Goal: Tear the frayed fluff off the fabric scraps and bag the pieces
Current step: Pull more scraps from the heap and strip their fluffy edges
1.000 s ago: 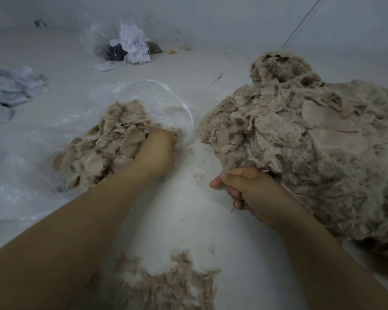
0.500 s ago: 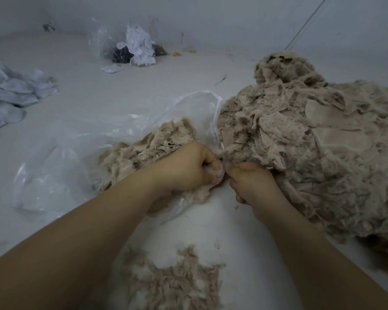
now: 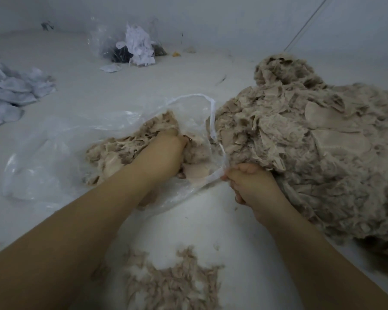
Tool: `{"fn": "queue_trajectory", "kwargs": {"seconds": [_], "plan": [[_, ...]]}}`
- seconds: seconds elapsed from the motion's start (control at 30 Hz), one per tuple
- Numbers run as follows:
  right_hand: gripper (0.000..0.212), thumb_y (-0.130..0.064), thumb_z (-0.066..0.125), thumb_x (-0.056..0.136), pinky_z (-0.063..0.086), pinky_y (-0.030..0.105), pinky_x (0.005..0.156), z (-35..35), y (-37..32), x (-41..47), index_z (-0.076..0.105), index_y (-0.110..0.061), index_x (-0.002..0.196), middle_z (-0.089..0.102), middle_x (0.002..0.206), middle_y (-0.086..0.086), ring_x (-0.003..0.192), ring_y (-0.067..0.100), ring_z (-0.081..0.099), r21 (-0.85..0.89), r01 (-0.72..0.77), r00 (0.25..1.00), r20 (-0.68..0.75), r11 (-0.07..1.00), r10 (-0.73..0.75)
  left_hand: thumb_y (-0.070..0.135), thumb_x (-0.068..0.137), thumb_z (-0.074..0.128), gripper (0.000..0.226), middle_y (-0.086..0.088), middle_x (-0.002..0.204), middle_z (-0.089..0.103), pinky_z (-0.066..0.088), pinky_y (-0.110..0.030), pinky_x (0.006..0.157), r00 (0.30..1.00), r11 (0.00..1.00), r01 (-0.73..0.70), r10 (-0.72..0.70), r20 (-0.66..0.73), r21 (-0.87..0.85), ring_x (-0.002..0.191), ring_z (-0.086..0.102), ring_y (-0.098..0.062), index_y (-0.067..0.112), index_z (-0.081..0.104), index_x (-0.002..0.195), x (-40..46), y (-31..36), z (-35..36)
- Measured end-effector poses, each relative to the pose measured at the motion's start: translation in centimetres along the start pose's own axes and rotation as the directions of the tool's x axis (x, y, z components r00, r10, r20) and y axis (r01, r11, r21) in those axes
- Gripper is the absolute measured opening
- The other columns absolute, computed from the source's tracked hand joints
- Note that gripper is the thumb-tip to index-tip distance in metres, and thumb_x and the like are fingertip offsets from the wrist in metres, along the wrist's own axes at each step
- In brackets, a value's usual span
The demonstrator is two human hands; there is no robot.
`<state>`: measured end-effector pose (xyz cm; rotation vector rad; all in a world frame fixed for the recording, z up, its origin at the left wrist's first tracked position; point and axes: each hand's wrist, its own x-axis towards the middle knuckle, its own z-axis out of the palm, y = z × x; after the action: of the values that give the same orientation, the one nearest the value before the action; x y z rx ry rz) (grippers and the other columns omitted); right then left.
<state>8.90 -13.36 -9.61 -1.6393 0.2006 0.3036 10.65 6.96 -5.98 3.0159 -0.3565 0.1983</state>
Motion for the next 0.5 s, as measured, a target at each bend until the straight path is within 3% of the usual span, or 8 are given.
{"fn": "queue_trajectory", "kwargs": {"seconds": [0.07,0.13,0.23,0.37,0.43,0.5], "plan": [[0.024,-0.017,0.056,0.099,0.027,0.016,0.034,0.0,0.0,0.0,0.064,-0.005,0.08,0.04,0.036,-0.012,0.032,0.001,0.029,-0.002,0.007,1.0,0.004,1.0,-0.007,0.024,0.08,0.063,0.028,-0.014,0.104,0.052,0.047,-0.041,0.078,0.988,0.994,-0.056,0.069,-0.136,0.095,0.098,0.05,-0.035,0.008,0.066,0.102,-0.7,1.3,0.1],[0.021,-0.016,0.056,0.098,0.027,0.016,0.034,0.0,0.0,0.0,0.064,-0.003,0.084,0.038,0.038,-0.01,0.032,0.002,0.028,0.005,0.011,1.0,0.003,1.0,-0.011,0.036,0.082,0.059,0.028,-0.009,0.099,0.05,0.037,-0.039,0.074,0.955,0.979,-0.14,0.173,-0.242,0.149,0.097,0.044,-0.031,0.013,0.069,0.094,-1.5,2.8,0.2],[0.021,-0.012,0.056,0.097,0.026,0.016,0.034,0.0,0.1,0.0,0.063,-0.004,0.079,0.035,0.04,-0.008,0.034,0.004,0.026,0.013,0.011,1.0,0.003,1.0,-0.011,0.028,0.087,0.058,0.009,-0.001,0.098,0.05,0.023,-0.039,0.076,0.962,0.964,-0.249,0.257,-0.092,0.095,0.101,0.039,-0.025,0.025,0.066,0.086,-1.7,3.7,0.7],[0.025,-0.012,0.056,0.097,0.027,0.016,0.034,-0.1,0.2,0.0,0.064,-0.006,0.074,0.038,0.036,-0.011,0.031,0.002,0.029,0.002,0.018,1.0,0.001,1.0,-0.018,0.009,0.087,0.054,0.027,-0.005,0.122,0.054,0.029,-0.042,0.094,0.989,0.979,0.047,-0.073,0.127,0.196,0.12,0.044,-0.029,0.015,0.065,0.112,-0.1,1.6,0.6],[0.025,-0.012,0.056,0.098,0.027,0.016,0.033,-0.1,0.2,0.0,0.064,-0.006,0.075,0.038,0.035,-0.012,0.03,0.001,0.029,0.016,0.027,1.0,-0.003,0.999,-0.027,0.008,0.09,0.053,0.027,-0.009,0.127,0.053,0.033,-0.042,0.096,0.978,0.96,0.094,-0.138,0.156,0.262,0.121,0.045,-0.031,0.01,0.063,0.115,0.3,0.9,0.3],[0.025,-0.014,0.056,0.098,0.027,0.015,0.033,-0.1,0.3,0.0,0.064,-0.006,0.076,0.038,0.035,-0.013,0.03,0.001,0.029,0.022,0.033,0.999,0.0,0.999,-0.033,0.011,0.091,0.053,0.027,-0.011,0.13,0.052,0.033,-0.044,0.101,0.984,0.961,0.063,-0.104,0.141,0.271,0.124,0.044,-0.032,0.011,0.063,0.116,-0.1,1.5,0.1]]}}
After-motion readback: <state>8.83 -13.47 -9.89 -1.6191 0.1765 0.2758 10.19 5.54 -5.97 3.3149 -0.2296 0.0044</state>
